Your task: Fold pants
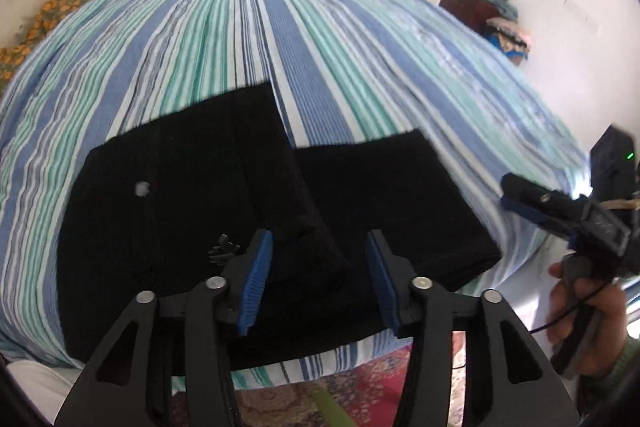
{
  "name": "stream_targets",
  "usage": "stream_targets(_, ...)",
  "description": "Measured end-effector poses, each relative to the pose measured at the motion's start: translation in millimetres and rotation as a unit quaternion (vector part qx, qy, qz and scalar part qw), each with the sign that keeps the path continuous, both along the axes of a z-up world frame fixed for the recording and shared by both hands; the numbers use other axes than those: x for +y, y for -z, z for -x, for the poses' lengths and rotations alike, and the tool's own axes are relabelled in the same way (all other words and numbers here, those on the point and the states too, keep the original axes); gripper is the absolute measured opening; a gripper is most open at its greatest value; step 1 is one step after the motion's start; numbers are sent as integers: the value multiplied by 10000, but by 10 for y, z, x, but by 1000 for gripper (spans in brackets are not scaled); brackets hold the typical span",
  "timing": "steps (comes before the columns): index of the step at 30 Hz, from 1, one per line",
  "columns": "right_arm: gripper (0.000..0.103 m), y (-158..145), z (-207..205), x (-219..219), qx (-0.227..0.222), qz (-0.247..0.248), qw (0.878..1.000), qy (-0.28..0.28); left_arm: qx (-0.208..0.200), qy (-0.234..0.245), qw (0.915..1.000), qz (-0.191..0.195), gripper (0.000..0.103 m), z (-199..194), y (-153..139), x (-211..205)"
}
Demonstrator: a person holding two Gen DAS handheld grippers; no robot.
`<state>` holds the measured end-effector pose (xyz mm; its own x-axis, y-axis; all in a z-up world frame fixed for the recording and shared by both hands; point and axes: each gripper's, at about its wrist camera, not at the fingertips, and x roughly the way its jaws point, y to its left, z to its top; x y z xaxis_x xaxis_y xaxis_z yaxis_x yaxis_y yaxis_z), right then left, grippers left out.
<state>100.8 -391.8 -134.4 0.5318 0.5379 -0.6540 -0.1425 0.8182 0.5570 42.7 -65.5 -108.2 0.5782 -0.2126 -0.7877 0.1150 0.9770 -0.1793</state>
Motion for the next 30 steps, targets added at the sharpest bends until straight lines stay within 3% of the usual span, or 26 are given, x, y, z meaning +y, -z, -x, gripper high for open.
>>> stream_targets(1, 94, -18, 3, -27, -43, -24, 10000, 42, -216, -155, 9996, 139, 73, 69, -160, 151)
stream_targets(3, 94, -54, -20, -71, -105, -77, 9998, 135, -609, -667, 9956, 266, 81, 170, -404, 539)
stream_targets(6, 94, -167, -13, -54, -319, -68, 9993, 169, -731, -1773, 9814, 48, 79, 175, -418, 1144)
stream_targets(8, 94, -304, 2, 50, -488, -135, 9987, -35, -399, -2257, 9733, -138, 57, 114, -183, 1404)
stream_targets(9, 94, -361, 13, 136, -529, -239, 9981, -221, -131, -2312, 9728, -88, 41, 68, -23, 1480)
stream_targets(10, 94, -401, -1, 240, -504, -388, 9968, -475, 119, -2277, 9737, -8, 32, 50, 167, 1489)
stream_targets(12, 94, -411, -82, 487, -206, -792, 9911, -1053, 558, -1944, 9793, 33, 29, -7, 490, 1359)
stream_targets(16, 93, -190, -321, 906, 732, -1499, 9699, -1776, 399, -1585, 9857, -403, 26, 93, 673, 975)
stream_targets(18, 80, -13, -432, 1078, 1264, -1682, 9567, -2010, 384, -1650, 9854, -137, 26, 157, 689, 1055)
stream_targets(21, 74, 202, -562, 1310, 1833, -1390, 9454, -2309, 370, -1652, 9854, 169, 26, 145, 720, 1194)
stream_targets(25, 70, 351, -566, 1535, 2121, -609, 9409, -2570, 276, -1614, 9865, 56, 26, 145, 703, 1167)
stream_targets(30, 68, 320, -560, 1667, 1994, -852, 9372, -2731, 256, -1621, 9864, 104, 26, 141, 717, 1183)
